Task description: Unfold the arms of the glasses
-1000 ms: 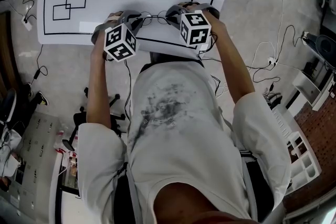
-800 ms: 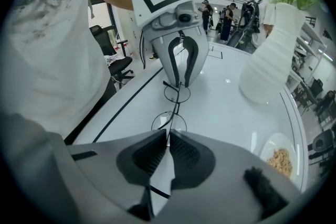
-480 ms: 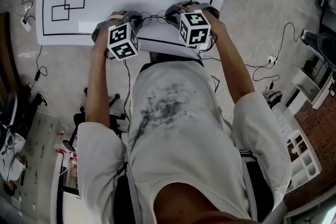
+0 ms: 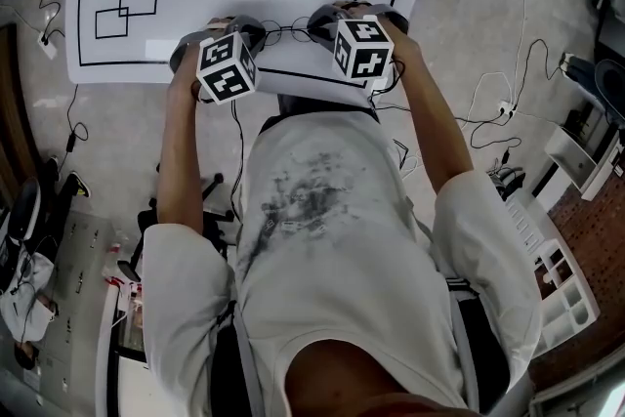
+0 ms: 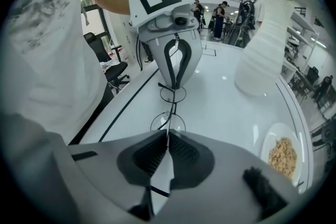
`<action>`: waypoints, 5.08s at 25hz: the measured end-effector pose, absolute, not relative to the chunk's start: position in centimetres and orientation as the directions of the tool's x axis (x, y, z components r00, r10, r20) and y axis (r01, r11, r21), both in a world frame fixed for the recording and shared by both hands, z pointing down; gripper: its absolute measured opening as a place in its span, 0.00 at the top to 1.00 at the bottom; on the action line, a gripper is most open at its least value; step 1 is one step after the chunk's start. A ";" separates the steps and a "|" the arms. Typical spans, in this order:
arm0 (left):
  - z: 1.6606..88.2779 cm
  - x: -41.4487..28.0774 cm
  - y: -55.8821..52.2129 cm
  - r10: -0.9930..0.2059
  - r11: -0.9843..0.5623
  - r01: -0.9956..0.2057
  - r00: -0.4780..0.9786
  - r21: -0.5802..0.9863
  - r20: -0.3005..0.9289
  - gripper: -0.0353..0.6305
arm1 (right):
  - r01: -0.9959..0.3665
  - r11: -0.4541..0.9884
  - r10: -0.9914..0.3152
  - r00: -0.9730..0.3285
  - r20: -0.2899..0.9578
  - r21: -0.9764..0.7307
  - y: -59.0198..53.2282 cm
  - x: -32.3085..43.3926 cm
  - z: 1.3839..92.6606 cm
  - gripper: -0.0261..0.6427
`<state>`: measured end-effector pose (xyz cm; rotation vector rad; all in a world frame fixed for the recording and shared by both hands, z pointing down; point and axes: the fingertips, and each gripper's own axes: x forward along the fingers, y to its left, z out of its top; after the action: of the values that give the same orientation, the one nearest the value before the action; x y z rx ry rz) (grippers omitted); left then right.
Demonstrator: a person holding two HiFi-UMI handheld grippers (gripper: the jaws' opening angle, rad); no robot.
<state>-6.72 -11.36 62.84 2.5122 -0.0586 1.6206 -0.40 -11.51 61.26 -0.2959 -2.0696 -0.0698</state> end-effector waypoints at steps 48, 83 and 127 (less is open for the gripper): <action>54.8 -5.5 -11.4 -0.160 -0.945 -0.320 0.628 0.066 0.762 0.94 | -0.177 0.983 -0.099 -0.710 0.697 -0.041 -12.6 1.7 53.2 0.94; 46.6 -6.0 -12.2 -0.287 -0.910 -0.402 0.788 0.103 0.544 0.94 | -0.330 0.939 -0.243 -0.834 0.496 -0.095 -12.7 2.1 46.1 0.94; 37.0 -7.6 -11.3 -0.474 -0.840 -0.531 0.820 0.116 0.321 0.94 | -0.523 0.842 -0.462 -0.824 0.329 -0.127 -14.0 2.9 43.7 0.94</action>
<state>-7.59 -11.30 37.00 2.8035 -0.7826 0.4163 2.93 -13.97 43.68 0.7483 -2.7349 0.3073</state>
